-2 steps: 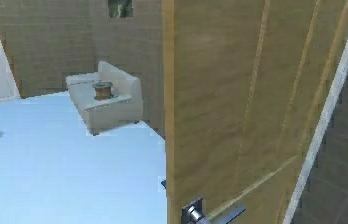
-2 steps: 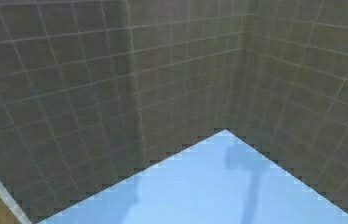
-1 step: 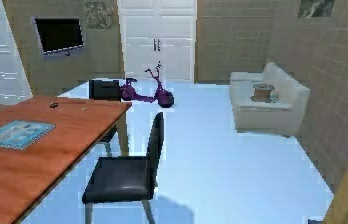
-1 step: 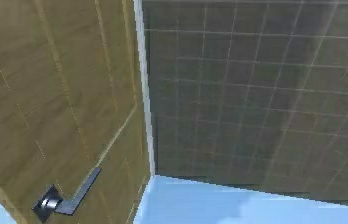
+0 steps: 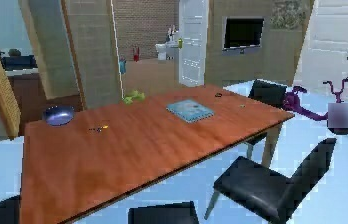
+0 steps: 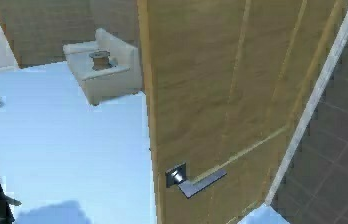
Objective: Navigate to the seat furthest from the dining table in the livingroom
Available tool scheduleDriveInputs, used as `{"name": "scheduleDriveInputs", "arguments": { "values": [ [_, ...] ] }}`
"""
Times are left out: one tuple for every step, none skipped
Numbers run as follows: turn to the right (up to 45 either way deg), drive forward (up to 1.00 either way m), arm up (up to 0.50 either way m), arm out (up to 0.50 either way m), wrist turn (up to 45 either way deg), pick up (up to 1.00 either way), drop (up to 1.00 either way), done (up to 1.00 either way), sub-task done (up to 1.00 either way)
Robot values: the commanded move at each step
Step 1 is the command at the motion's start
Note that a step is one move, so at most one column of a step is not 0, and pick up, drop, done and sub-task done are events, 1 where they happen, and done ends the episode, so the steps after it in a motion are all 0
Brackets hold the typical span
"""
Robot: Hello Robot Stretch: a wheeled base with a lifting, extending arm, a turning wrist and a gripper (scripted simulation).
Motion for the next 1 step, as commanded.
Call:
{"name": "scheduleDriveInputs", "arguments": {
  "values": [
    [-45.0,0.0,0.0,0.0,0.0,0.0,0.0,0.0,0.0]
  ]
}}
